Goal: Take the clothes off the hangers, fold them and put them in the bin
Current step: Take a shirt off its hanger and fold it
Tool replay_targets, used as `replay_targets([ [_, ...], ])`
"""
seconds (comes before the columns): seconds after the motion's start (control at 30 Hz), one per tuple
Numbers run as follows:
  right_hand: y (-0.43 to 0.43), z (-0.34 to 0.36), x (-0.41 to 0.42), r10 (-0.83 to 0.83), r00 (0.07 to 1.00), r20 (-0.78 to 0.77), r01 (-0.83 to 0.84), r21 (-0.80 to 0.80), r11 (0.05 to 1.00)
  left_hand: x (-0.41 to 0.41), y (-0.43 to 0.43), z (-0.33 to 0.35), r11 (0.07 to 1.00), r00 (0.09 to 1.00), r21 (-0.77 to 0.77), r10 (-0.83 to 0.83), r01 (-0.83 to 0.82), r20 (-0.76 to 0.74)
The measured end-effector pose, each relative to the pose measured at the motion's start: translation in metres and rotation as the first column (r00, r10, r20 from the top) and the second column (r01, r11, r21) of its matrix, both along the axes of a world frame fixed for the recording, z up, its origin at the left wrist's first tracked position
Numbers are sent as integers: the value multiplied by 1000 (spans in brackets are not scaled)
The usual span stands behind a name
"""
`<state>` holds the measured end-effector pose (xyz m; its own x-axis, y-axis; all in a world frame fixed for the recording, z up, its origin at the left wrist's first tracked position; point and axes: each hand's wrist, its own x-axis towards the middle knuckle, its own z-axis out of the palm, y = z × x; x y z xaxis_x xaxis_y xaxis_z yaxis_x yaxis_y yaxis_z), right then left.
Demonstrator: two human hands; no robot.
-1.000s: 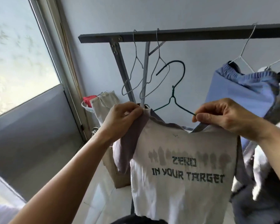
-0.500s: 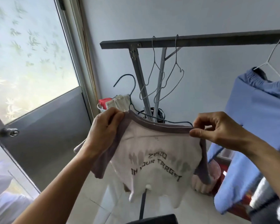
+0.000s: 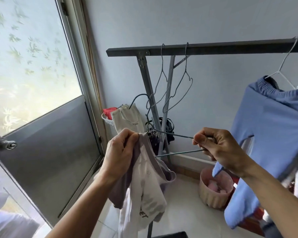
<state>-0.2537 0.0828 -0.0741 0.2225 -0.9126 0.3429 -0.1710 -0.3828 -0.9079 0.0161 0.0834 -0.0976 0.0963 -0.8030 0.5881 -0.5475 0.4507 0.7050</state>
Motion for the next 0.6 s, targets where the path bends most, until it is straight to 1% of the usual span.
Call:
replay_targets([
  [0.13, 1, 5, -20, -133, 990, 51, 133, 16, 991, -3, -4, -10, 996, 995, 68, 63, -58, -77],
  [0.2, 2, 9, -33, -202, 978, 53, 203, -22, 979, -7, -8, -14, 993, 994, 105, 69, -59, -87],
  [0.27, 6, 15, -46, -257, 965, 44, 260, -69, 963, -13, -13, -15, 990, 995, 127, 68, -57, -79],
  [0.37, 14, 29, -68, -353, 935, 25, 353, -136, 926, -24, -19, -8, 988, 995, 121, 95, -93, -15],
  [0.47, 21, 51, -90, -488, 872, 28, 482, -219, 848, -35, -23, 6, 992, 998, 108, 64, -64, 1],
  [0.53, 25, 67, -97, -603, 798, 5, 573, -318, 756, -43, -26, 14, 996, 1000, 87, 24, -23, -14],
  [0.6, 26, 83, -91, -694, 719, -30, 617, -431, 658, -50, -29, 20, 998, 1000, 65, -6, 7, -20],
])
